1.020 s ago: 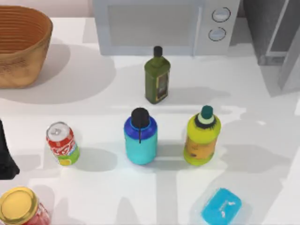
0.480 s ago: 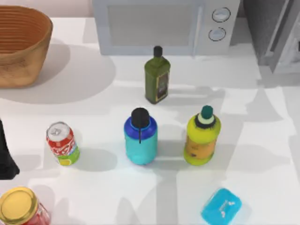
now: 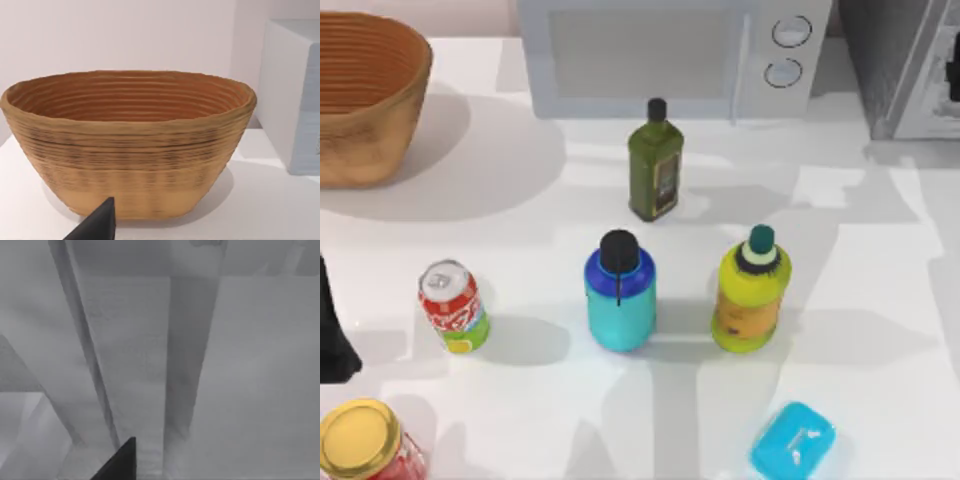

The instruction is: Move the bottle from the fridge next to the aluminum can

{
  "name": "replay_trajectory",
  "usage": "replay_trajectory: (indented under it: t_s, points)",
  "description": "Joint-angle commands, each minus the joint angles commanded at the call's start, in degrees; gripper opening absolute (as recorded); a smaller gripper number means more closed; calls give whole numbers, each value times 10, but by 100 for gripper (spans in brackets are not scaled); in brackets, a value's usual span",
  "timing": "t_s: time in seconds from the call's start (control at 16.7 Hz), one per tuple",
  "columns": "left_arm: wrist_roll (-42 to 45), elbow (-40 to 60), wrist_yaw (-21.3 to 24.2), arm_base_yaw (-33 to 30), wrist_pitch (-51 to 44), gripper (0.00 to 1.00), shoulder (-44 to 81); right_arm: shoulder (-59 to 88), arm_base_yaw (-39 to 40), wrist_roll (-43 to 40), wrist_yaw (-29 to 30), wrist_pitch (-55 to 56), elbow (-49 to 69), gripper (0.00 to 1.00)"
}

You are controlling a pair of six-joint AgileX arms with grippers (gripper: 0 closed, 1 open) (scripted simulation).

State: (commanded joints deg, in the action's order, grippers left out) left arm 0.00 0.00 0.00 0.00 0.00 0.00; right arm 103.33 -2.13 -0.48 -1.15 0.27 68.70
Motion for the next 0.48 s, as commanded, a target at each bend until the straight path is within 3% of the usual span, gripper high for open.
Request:
replay_trajectory:
  t_s: [0.48]
  points:
    - [0,0,0,0,0,100,0,103,0,1,3,-27,141,100]
